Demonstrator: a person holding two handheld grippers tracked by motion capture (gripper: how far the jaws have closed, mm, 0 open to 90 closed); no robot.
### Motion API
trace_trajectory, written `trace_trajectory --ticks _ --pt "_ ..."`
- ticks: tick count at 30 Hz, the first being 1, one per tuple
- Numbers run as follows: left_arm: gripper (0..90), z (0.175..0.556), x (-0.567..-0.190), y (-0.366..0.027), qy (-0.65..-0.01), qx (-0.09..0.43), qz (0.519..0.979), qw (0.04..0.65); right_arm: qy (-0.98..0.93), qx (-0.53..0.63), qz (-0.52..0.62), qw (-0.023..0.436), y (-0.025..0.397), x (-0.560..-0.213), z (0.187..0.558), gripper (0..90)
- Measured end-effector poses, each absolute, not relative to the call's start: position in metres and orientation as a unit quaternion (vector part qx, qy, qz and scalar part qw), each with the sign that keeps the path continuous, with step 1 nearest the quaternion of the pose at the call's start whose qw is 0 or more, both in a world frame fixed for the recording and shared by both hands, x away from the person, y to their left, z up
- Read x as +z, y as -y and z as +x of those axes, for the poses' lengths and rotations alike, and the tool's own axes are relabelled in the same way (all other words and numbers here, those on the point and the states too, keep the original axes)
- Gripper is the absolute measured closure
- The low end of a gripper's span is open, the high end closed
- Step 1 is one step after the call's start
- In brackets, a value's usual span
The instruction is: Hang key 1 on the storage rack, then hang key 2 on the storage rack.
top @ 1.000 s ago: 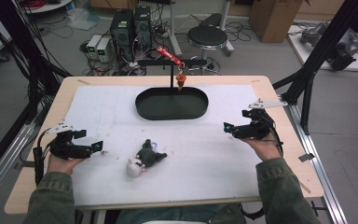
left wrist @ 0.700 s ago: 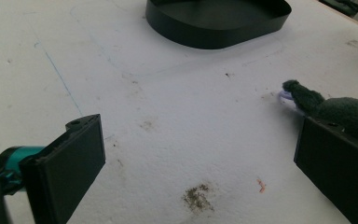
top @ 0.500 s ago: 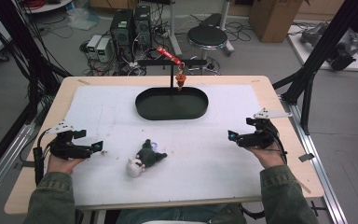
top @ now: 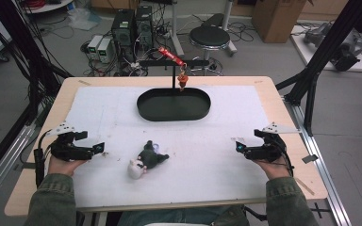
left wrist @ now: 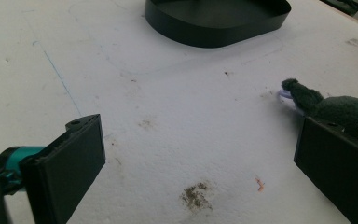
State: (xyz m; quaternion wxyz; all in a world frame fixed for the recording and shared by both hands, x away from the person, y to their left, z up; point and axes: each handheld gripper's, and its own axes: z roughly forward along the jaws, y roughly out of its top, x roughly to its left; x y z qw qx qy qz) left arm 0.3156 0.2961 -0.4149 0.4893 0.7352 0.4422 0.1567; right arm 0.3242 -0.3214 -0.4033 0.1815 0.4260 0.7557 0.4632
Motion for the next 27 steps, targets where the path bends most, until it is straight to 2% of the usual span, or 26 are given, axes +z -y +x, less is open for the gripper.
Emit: trace_trajectory --ticks 15,27 --pt "2.2 0.315 -0.4 -0.259 -0.397 0.139 0.77 0.481 -0.743 0.463 0.439 0.2 0.334 -0.415 0.313 0.6" --pt "2.3 0.322 -0.396 -0.23 -0.399 0.105 0.788 0.458 -0.748 0.454 0.44 0.204 0.336 -0.422 0.31 0.6"
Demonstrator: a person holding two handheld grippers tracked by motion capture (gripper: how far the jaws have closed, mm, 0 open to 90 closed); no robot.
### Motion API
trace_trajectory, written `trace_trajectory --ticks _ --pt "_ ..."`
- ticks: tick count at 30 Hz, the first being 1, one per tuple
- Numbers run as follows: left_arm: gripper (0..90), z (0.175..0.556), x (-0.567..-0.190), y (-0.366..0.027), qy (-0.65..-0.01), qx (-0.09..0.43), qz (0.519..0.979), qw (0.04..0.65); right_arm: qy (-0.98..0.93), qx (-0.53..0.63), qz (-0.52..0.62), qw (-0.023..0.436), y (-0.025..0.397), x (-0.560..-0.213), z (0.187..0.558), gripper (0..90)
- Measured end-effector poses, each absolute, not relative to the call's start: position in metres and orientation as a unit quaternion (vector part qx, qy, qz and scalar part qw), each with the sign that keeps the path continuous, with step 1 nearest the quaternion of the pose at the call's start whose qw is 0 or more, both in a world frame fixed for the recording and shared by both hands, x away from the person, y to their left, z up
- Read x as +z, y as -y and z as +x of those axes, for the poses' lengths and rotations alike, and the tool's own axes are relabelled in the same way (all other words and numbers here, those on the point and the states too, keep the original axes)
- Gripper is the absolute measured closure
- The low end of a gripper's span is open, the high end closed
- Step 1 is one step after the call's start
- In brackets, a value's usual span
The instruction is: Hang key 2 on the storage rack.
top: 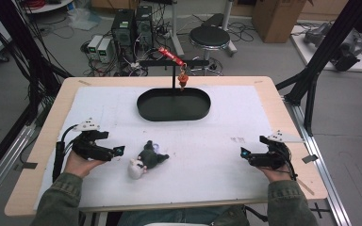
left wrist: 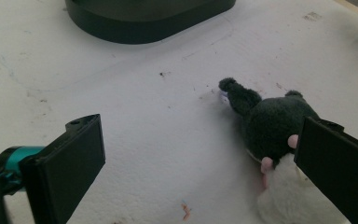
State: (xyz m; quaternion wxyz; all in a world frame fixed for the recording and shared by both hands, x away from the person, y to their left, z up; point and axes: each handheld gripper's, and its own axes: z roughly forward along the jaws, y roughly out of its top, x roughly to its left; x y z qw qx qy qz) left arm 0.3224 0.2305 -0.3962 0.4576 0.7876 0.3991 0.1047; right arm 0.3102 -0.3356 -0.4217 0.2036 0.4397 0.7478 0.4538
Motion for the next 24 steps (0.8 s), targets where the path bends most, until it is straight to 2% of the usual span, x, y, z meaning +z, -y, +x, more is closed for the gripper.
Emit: trace_trajectory --ticks 11,24 --pt "2.2 0.324 -0.4 -0.185 -0.362 0.057 0.845 0.39 -0.755 0.448 0.437 0.199 0.338 -0.428 0.309 0.6" --pt "2.2 0.322 -0.408 -0.142 -0.349 0.04 0.88 0.318 -0.755 0.444 0.436 0.206 0.342 -0.43 0.307 0.6"
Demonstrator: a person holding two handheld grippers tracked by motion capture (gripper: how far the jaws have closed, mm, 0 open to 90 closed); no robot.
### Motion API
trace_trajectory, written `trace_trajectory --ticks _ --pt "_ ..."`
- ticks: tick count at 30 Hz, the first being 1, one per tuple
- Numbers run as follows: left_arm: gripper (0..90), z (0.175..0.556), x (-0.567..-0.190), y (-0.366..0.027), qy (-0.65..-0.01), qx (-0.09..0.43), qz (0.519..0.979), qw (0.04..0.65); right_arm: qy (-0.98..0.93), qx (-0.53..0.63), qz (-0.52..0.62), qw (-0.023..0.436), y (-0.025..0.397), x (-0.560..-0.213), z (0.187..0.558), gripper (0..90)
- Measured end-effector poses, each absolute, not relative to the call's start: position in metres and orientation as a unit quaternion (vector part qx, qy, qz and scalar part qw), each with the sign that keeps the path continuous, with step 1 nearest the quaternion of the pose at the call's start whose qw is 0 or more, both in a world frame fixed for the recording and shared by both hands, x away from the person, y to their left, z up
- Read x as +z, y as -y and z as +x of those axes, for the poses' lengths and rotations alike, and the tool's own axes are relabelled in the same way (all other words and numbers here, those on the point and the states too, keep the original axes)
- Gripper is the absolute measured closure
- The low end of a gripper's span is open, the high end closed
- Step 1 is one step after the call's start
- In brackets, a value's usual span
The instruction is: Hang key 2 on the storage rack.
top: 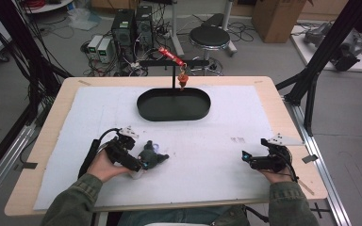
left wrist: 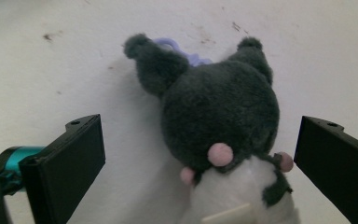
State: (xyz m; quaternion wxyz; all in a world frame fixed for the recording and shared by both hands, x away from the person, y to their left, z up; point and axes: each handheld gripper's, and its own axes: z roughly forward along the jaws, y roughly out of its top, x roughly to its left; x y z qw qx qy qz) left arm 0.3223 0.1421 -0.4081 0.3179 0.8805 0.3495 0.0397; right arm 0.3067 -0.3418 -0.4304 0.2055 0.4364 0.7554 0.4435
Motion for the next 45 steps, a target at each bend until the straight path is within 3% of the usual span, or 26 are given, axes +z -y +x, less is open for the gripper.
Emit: trace_trajectory --ticks 7,8,10,13,29,45 --pt "3.6 0.318 -0.421 -0.127 -0.316 0.039 0.913 0.255 -0.761 0.438 0.433 0.203 0.341 -0.431 0.307 0.6" --pt "9.7 0.318 -0.42 -0.127 -0.311 0.036 0.915 0.252 -0.761 0.438 0.434 0.202 0.341 -0.432 0.307 0.6" --pt "35.5 0.317 -0.419 -0.128 -0.318 0.047 0.914 0.25 -0.762 0.437 0.433 0.202 0.341 -0.432 0.307 0.6" --pt "41.5 0.318 -0.416 -0.131 -0.327 0.062 0.909 0.25 -0.762 0.437 0.433 0.202 0.341 -0.432 0.307 0.6" --pt "42.8 0.329 -0.386 -0.153 -0.359 0.062 0.877 0.314 -0.763 0.44 0.432 0.197 0.34 -0.433 0.305 0.6" --pt "42.8 0.376 -0.333 -0.164 -0.378 0.058 0.863 0.331 -0.765 0.438 0.428 0.2 0.34 -0.432 0.307 0.6"
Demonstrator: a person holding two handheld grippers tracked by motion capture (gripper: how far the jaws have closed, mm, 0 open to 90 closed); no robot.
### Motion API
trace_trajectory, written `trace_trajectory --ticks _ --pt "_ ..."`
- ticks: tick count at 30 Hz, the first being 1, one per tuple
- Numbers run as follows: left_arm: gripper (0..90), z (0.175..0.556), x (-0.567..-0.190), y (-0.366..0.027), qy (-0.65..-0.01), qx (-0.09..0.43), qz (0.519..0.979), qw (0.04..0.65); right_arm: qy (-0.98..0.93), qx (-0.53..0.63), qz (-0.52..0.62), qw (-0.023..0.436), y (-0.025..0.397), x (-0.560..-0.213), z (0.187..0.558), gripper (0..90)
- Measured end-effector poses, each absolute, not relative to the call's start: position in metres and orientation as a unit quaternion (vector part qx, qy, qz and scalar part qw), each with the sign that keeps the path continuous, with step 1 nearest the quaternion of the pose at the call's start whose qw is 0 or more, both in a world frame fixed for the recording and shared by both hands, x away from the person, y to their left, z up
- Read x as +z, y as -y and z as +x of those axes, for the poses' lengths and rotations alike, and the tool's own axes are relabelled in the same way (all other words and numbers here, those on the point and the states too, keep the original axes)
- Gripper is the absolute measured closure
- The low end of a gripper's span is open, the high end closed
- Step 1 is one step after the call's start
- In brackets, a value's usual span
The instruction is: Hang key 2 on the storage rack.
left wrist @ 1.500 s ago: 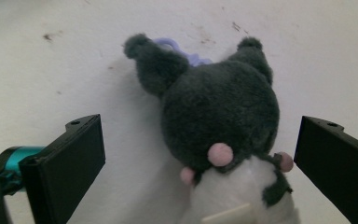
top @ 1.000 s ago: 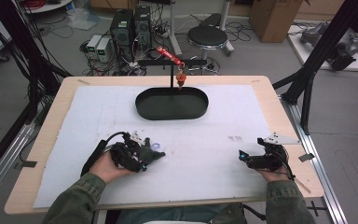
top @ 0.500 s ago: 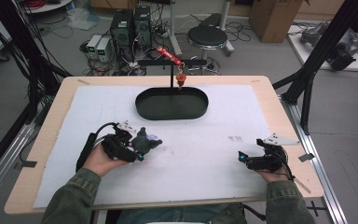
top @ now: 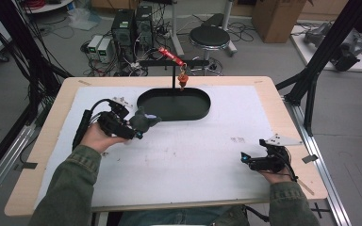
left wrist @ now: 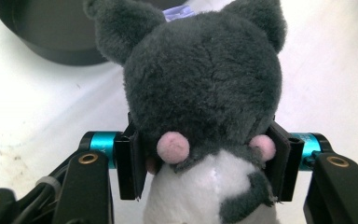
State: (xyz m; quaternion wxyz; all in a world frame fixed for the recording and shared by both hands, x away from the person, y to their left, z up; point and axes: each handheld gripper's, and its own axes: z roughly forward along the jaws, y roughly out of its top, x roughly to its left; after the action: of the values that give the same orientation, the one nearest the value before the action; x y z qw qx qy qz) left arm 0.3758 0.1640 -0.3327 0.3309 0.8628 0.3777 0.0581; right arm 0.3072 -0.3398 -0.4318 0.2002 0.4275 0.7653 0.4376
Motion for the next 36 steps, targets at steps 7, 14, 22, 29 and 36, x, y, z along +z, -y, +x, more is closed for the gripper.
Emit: trace_trajectory --ticks 7,14,22,29,36 --pt "43.0 0.391 -0.319 -0.166 -0.381 0.056 0.864 0.324 -0.765 0.44 0.424 0.204 0.343 -0.433 0.308 0.6" --pt "43.0 0.406 -0.306 -0.163 -0.388 0.06 0.861 0.324 -0.765 0.444 0.417 0.207 0.342 -0.432 0.308 0.6" --pt "43.1 0.429 -0.295 -0.159 -0.399 0.061 0.861 0.309 -0.765 0.445 0.415 0.21 0.342 -0.433 0.308 0.6" --pt "43.1 0.443 -0.282 -0.16 -0.403 0.058 0.861 0.305 -0.765 0.444 0.415 0.211 0.343 -0.433 0.307 0.6" --pt "43.2 0.459 -0.275 -0.16 -0.406 0.051 0.861 0.301 -0.768 0.444 0.413 0.206 0.342 -0.433 0.308 0.6"
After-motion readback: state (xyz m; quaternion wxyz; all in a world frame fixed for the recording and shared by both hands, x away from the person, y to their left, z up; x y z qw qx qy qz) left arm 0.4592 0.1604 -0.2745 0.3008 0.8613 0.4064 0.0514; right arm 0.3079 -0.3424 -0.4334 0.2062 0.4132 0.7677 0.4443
